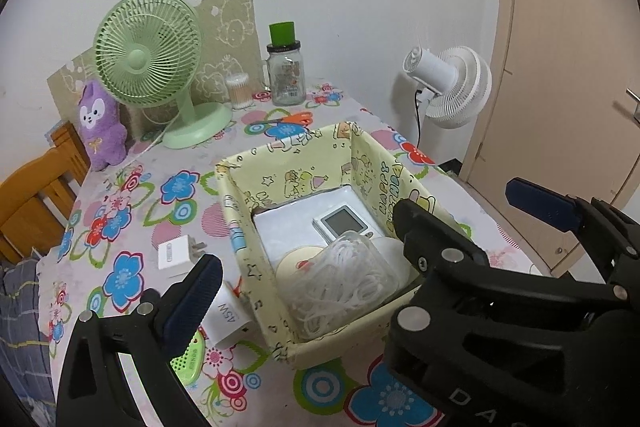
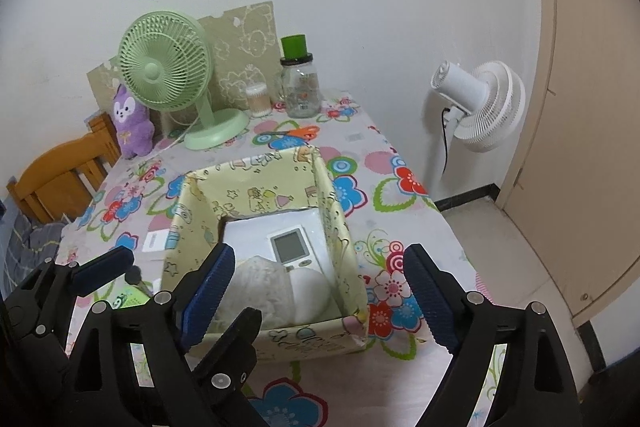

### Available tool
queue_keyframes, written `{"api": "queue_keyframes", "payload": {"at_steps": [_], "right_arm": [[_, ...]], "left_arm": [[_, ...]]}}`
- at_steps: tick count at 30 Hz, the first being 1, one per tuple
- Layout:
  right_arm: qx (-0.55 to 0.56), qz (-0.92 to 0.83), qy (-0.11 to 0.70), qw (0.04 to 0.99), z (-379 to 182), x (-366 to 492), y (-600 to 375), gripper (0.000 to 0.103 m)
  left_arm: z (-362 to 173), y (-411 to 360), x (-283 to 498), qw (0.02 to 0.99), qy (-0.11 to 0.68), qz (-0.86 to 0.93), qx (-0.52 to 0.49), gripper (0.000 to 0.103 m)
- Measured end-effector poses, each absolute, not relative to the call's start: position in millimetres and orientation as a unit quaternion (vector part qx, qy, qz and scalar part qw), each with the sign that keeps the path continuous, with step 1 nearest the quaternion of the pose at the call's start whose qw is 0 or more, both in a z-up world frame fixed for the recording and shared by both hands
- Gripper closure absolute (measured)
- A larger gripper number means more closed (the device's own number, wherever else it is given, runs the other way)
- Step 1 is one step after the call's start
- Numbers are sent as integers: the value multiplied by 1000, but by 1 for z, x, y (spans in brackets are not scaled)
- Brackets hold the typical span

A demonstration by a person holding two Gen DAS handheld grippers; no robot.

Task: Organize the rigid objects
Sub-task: 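Lower both tools into the basket and open them to release both objects, then lift both tools out of the basket and back over the bed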

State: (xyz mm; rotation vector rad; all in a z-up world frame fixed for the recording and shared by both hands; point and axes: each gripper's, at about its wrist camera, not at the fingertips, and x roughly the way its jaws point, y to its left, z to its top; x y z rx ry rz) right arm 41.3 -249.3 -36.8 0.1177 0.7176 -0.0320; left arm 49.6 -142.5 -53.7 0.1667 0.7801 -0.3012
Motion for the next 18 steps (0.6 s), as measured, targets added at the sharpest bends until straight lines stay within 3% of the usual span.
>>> {"api": "queue_keyframes", "payload": {"at_steps": [18], "right_arm": [[35,3,323,946,-11,20,-210,6]], "left_arm": [[-32,-105,23,927,348,-128,61,0]]}}
